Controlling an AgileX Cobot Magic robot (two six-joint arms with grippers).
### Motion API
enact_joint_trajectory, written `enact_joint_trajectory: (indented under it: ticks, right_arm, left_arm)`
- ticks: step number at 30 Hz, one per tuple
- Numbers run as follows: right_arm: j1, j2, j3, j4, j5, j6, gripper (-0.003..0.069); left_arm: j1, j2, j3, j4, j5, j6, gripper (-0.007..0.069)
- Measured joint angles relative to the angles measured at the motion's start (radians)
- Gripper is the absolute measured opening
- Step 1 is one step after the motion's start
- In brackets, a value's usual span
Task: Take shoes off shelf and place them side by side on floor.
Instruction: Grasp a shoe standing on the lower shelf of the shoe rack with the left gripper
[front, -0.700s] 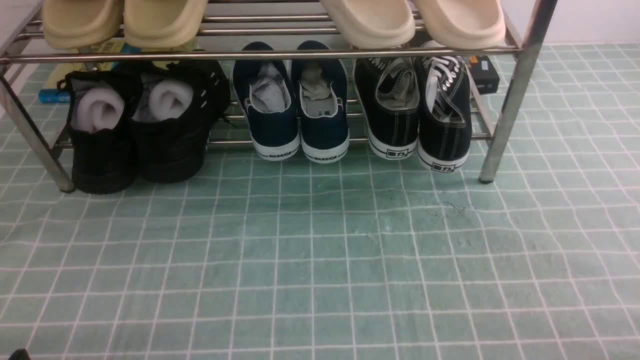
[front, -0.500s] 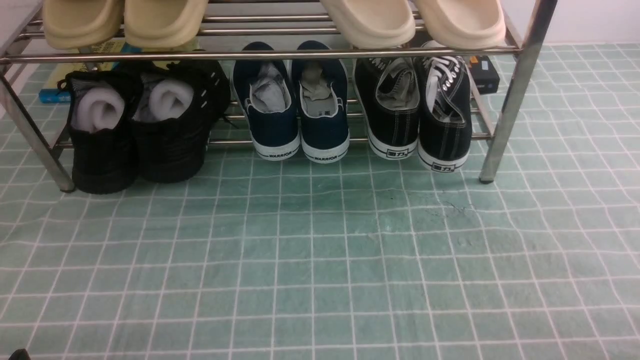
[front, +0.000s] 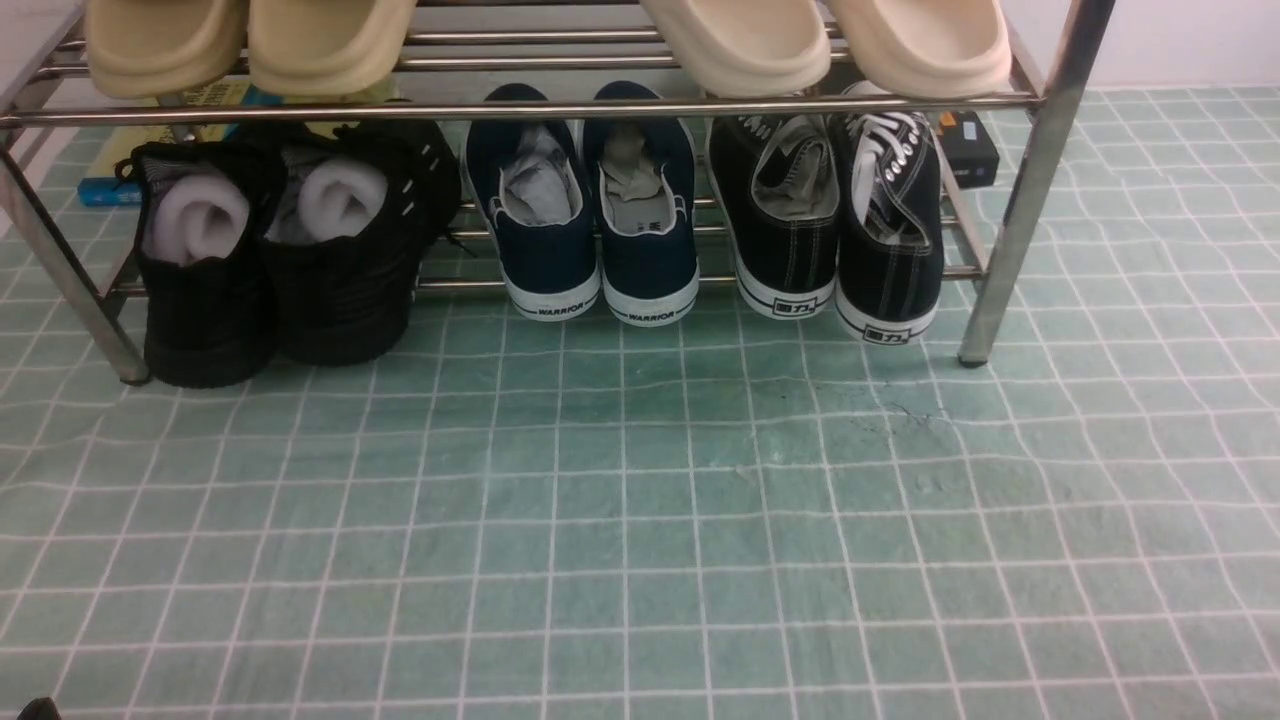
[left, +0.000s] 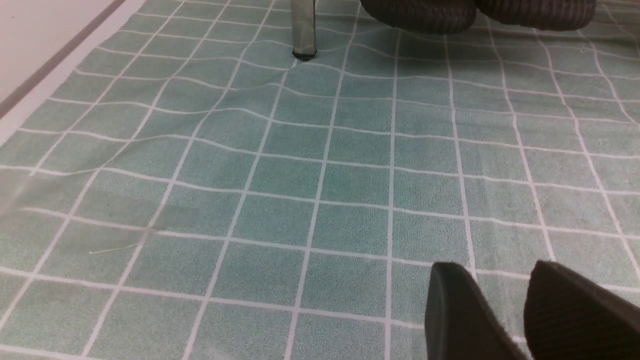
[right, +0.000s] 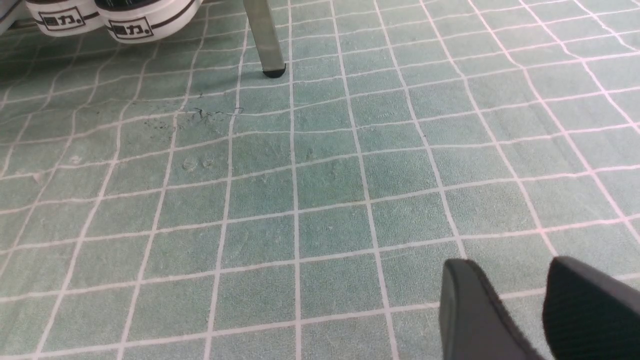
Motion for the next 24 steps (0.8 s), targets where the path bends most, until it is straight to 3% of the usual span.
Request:
enact_joint_trajectory:
  ticks: [12, 16, 17, 20, 24]
  right_arm:
    - [0.000, 0.000, 0.000, 0.000, 0.000, 0.001, 0.0239]
    - [0.000, 0.000, 0.002, 0.199, -0.002, 0.118, 0.0239]
    - [0.000, 0.000, 0.002, 0.199, -0.002, 0.118, 0.0239]
    - [0.000, 0.000, 0.006, 0.371, -0.002, 0.189, 0.0239]
    - [0.000, 0.000, 0.008, 0.455, 0.002, 0.202, 0.0239]
  left_arm:
    - [0.000, 0.000, 0.000, 0.000, 0.000, 0.000, 0.0240]
    - [0.000, 0.000, 0.000, -0.081, -0.009, -0.082, 0.0240]
    - [0.000, 0.000, 0.000, -0.090, -0.009, -0.090, 0.0240]
    - [0.000, 0.000, 0.000, -0.241, -0.012, -0.251, 0.0240]
    - [0.000, 0.000, 0.000, -0.361, -0.013, -0.404, 0.0240]
